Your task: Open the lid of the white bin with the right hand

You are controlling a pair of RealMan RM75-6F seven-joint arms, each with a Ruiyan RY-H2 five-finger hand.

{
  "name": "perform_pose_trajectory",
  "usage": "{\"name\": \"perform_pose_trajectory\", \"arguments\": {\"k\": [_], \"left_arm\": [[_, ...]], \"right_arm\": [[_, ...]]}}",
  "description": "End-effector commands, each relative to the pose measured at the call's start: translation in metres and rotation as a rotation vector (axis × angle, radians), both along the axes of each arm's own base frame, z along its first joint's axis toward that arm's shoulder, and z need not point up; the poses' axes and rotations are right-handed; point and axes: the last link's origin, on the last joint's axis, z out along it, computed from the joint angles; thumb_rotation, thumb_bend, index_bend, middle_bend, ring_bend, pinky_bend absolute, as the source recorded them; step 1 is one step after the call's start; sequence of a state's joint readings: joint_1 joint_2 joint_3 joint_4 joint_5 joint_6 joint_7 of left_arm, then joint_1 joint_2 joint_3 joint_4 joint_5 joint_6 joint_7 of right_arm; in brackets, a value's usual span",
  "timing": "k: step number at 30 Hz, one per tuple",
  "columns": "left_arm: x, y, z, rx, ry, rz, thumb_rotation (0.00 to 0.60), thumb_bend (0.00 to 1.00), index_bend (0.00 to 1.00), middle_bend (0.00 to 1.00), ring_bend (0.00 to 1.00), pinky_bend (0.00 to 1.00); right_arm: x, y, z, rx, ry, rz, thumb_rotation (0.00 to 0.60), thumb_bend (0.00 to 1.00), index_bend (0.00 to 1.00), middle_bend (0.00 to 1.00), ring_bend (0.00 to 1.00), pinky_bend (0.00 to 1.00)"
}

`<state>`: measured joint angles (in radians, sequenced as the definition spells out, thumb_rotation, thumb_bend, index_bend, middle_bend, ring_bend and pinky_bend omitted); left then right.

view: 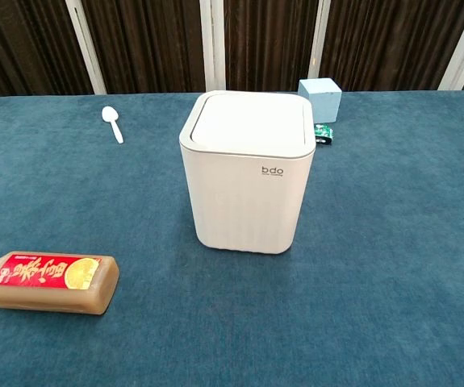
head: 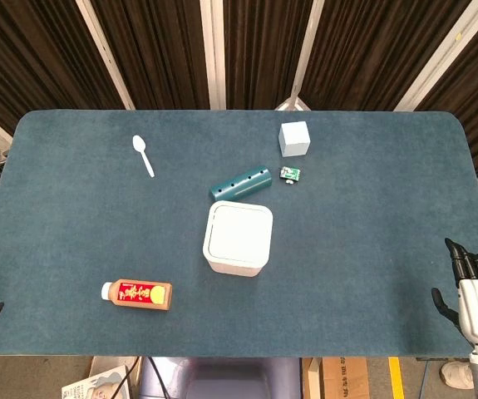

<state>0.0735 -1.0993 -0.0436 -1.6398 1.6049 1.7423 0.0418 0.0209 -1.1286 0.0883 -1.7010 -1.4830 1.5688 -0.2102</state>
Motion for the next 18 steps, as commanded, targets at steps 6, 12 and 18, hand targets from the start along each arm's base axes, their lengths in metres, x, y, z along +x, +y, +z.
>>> {"name": "perform_pose_trajectory", "arguments": {"k": [6, 12, 18], "left_arm": [[0.0002, -0.0013, -0.0004, -0.009, 0.001, 0.002, 0.6, 0.0, 0.1, 0.0, 0.0, 0.0], [0.0004, -0.0009, -0.0007, -0.012, 0.002, 0.003, 0.6, 0.0, 0.1, 0.0, 0.0, 0.0], [0.0001, 0.0014, -0.0026, -0.024, 0.004, 0.01, 0.6, 0.0, 0.1, 0.0, 0.0, 0.0]], "right_arm": [[0.0012, 0.0001, 0.0004, 0.009, -0.005, 0.024, 0.6, 0.32, 0.06, 0.12, 0.11, 0.1], [0.0018, 0.0001, 0.0018, -0.008, -0.008, 0.045, 0.6, 0.32, 0.06, 0.11, 0.07, 0.09], [0.0007, 0.0002, 0.0001, 0.009, -0.005, 0.048, 0.6, 0.32, 0.06, 0.11, 0.07, 0.09]]}}
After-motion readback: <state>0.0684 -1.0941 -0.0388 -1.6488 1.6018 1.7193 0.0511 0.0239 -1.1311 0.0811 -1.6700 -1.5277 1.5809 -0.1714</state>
